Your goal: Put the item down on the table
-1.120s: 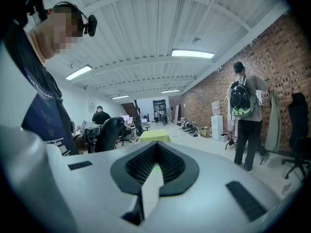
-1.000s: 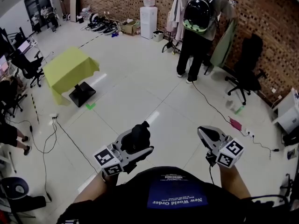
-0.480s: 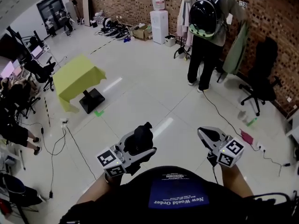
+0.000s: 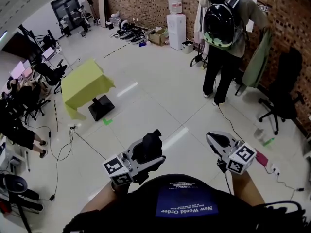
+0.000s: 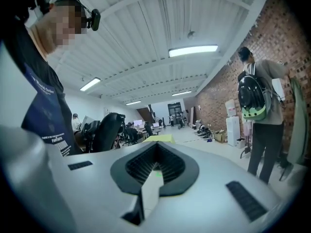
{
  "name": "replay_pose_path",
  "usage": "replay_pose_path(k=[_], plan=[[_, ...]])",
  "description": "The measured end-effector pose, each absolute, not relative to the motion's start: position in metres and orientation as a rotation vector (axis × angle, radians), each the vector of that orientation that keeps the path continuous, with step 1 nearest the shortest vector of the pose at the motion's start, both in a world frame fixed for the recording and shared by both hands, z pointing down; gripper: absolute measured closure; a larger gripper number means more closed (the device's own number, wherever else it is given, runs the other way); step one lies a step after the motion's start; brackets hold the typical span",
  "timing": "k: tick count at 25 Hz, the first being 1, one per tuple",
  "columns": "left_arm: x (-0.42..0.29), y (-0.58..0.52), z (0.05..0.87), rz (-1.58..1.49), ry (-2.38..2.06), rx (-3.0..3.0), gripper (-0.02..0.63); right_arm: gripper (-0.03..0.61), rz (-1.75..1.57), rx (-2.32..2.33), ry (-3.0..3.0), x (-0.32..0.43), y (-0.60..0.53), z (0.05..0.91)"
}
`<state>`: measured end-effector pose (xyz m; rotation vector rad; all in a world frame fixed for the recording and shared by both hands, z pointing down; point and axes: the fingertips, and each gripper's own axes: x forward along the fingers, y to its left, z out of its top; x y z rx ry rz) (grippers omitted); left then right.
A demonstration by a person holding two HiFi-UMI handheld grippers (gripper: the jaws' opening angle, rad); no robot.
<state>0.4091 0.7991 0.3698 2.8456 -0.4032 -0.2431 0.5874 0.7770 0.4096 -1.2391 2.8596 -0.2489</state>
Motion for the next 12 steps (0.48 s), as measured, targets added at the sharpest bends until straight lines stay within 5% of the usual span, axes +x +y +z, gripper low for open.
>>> replay_pose_path(k=[12], plan=[[0.378, 0.641, 0.379, -0.306, -0.298, 2.840, 0.239, 0.591, -0.204, -1.358, 2.846, 0.557, 0.633, 0.405]])
